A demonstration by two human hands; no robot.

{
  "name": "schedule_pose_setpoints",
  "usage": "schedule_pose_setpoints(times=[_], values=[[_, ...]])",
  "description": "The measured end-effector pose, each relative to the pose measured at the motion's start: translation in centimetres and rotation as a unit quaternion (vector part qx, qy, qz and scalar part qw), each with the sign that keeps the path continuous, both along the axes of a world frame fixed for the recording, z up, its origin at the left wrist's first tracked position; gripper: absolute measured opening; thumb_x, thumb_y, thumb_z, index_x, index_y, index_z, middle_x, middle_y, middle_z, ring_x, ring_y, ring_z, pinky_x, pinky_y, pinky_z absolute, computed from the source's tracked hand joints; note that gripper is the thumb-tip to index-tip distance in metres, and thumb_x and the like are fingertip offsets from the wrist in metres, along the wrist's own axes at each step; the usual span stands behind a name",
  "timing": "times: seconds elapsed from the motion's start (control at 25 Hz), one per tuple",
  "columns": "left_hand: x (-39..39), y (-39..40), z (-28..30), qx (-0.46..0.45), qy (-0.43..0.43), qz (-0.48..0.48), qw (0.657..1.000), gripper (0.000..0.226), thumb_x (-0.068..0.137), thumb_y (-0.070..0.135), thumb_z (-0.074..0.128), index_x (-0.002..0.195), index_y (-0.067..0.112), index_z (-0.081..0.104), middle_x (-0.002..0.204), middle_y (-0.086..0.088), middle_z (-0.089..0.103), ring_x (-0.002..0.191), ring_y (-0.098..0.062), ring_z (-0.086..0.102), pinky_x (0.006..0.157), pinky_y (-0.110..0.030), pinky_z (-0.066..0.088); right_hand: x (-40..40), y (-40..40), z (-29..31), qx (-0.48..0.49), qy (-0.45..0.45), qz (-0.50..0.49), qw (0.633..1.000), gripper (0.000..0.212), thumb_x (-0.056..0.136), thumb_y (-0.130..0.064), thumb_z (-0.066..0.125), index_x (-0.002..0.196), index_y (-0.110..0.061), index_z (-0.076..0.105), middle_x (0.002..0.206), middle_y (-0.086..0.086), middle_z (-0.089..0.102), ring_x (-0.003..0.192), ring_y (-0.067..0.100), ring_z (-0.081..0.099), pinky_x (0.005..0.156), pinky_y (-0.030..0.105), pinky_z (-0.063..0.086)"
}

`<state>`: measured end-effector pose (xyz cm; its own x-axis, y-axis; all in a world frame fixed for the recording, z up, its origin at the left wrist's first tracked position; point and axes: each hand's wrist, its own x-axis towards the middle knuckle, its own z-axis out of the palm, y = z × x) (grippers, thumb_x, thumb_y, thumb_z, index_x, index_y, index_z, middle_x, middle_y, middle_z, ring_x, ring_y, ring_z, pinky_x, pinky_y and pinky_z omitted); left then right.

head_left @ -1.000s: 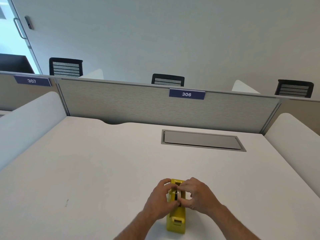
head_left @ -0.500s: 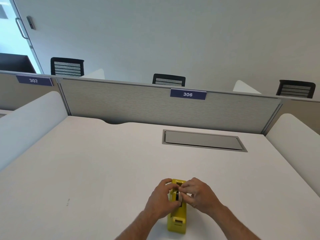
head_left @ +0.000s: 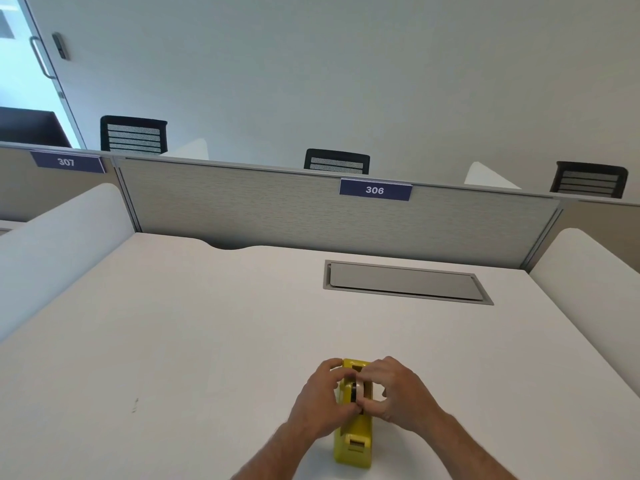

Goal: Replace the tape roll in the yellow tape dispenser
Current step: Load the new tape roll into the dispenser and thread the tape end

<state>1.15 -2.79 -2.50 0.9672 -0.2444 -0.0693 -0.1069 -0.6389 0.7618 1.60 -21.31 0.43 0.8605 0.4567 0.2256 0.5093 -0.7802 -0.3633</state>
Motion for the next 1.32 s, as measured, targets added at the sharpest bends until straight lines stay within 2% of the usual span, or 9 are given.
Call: schedule_pose_setpoints(times=[0.24, 0.44, 0.68, 0.96, 1.24, 1.32], values=[[-0.11, -0.04, 0.38, 0.009, -0.008, 0.006, 1.000, 0.057, 0.069, 0.051, 0.076, 0.123, 0.043, 0.059, 0.146, 0.018, 0.040, 0.113, -0.008, 0.053, 0.095, -0.029, 0.053, 0.41, -0.11, 0.17, 0.016, -0.008, -0.006, 1.000, 0.023, 0.084, -0.040, 0.062, 0.100, -0.031, 0.075, 0.097, -0.015, 0.073, 0.089, 0.003, 0.054, 0.068, 0.025, 0.053], [-0.08, -0.05, 0.73, 0.013, -0.006, 0.006, 1.000, 0.055, 0.072, 0.048, 0.078, 0.123, 0.043, 0.060, 0.147, 0.017, 0.040, 0.114, -0.009, 0.053, 0.096, -0.030, 0.052, 0.25, -0.25, -0.11, 0.014, -0.010, -0.002, 1.000, 0.027, 0.082, -0.048, 0.060, 0.100, -0.033, 0.074, 0.095, -0.018, 0.070, 0.087, 0.002, 0.053, 0.063, 0.024, 0.054], [-0.19, -0.06, 0.70, 0.010, -0.008, 0.002, 1.000, 0.055, 0.071, 0.048, 0.078, 0.124, 0.042, 0.060, 0.147, 0.016, 0.040, 0.111, -0.008, 0.052, 0.094, -0.028, 0.052, 0.61, -0.36, 0.16, 0.015, 0.003, -0.003, 1.000, 0.020, 0.088, -0.037, 0.062, 0.103, -0.031, 0.075, 0.100, -0.015, 0.072, 0.092, 0.003, 0.055, 0.072, 0.025, 0.053], [-0.10, 0.00, 0.56, 0.009, -0.006, -0.006, 1.000, 0.057, 0.072, 0.051, 0.077, 0.125, 0.044, 0.059, 0.148, 0.015, 0.040, 0.117, -0.009, 0.052, 0.099, -0.030, 0.051, -0.07, -0.18, 0.12, 0.030, 0.027, -0.015, 0.999, 0.029, 0.073, -0.048, 0.065, 0.099, -0.035, 0.068, 0.093, -0.023, 0.063, 0.088, 0.001, 0.050, 0.063, 0.013, 0.046], [0.11, 0.02, 0.42, 0.027, -0.012, -0.001, 1.000, 0.061, 0.067, 0.054, 0.077, 0.125, 0.044, 0.059, 0.146, 0.018, 0.040, 0.111, -0.005, 0.050, 0.095, -0.031, 0.053, 0.26, -0.41, 0.14, 0.028, -0.004, -0.009, 1.000, 0.018, 0.084, -0.038, 0.066, 0.098, -0.033, 0.076, 0.095, -0.018, 0.073, 0.087, 0.002, 0.054, 0.067, 0.023, 0.052], [0.15, 0.06, 0.30, 0.032, -0.015, -0.003, 0.999, 0.062, 0.067, 0.055, 0.077, 0.125, 0.045, 0.059, 0.146, 0.019, 0.039, 0.111, -0.005, 0.050, 0.095, -0.031, 0.053, 0.28, -0.51, 0.22, 0.025, 0.004, -0.005, 1.000, 0.022, 0.081, -0.041, 0.068, 0.100, -0.032, 0.075, 0.097, -0.018, 0.072, 0.089, 0.002, 0.054, 0.067, 0.023, 0.052]])
